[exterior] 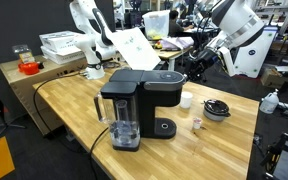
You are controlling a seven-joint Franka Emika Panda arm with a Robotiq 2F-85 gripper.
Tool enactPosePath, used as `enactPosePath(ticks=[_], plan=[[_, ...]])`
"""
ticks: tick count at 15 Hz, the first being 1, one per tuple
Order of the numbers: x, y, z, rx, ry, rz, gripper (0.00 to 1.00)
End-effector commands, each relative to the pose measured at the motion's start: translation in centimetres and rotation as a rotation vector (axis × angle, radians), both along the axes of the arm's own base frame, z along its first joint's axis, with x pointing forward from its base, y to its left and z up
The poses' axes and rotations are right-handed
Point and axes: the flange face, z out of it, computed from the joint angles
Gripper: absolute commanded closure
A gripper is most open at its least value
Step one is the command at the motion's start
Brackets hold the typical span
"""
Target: Open the coffee maker
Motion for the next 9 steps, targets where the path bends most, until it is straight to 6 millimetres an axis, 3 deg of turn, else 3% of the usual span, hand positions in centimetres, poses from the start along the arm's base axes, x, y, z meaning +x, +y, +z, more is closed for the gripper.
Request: enactPosePath(ticks=[1, 9], plan=[[1.0, 0.2, -0.1, 0.017, -0.023, -0.009, 1.00], [-0.9, 0.7, -0.5, 0.026, -0.012, -0.022, 1.00]])
